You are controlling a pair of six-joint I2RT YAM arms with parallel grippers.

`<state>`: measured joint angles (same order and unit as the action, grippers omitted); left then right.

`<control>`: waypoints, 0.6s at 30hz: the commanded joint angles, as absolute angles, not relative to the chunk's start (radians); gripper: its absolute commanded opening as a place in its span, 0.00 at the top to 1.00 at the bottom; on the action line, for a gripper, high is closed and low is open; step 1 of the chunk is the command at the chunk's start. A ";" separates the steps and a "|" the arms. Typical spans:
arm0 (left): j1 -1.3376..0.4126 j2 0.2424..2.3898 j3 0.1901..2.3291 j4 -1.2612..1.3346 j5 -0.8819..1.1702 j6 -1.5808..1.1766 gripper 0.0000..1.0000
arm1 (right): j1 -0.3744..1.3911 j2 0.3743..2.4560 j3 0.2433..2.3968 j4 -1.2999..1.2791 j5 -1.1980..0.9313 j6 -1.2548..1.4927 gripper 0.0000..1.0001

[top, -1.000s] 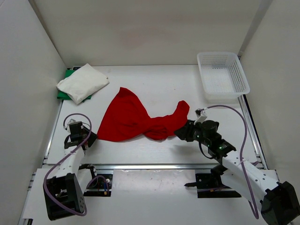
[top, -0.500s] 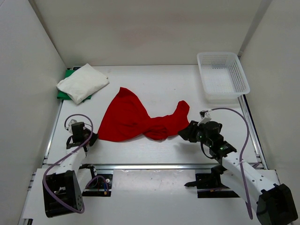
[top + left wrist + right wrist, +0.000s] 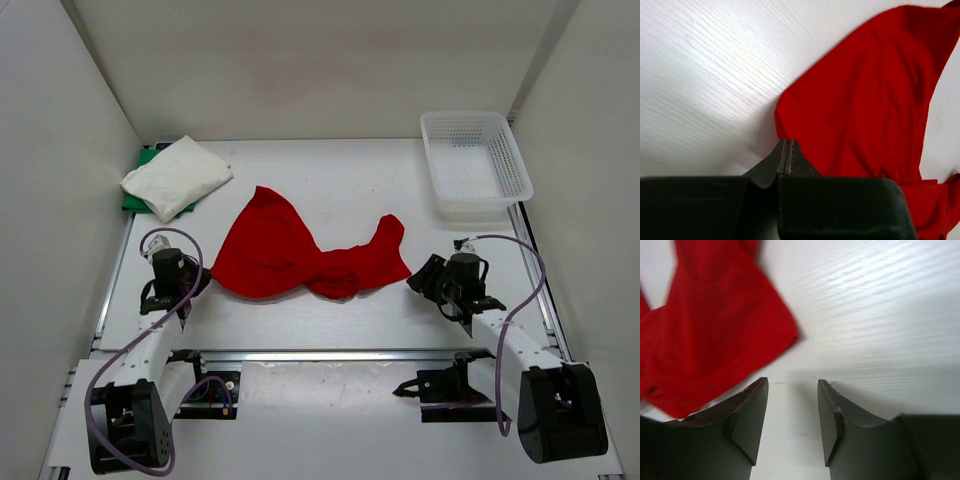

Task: Fold and stack the t-shirts
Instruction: Flatten out the tshirt

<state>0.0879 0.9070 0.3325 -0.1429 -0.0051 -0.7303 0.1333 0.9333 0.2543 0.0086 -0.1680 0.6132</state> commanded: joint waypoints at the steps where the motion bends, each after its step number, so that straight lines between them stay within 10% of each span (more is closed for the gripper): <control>1: 0.126 0.862 0.353 -0.146 0.031 -0.667 1.00 | 0.120 0.997 0.282 0.063 -0.108 0.583 0.57; 18: 0.063 0.828 0.350 -0.144 0.060 -0.666 1.00 | 0.135 1.279 0.347 0.159 -0.129 0.604 0.71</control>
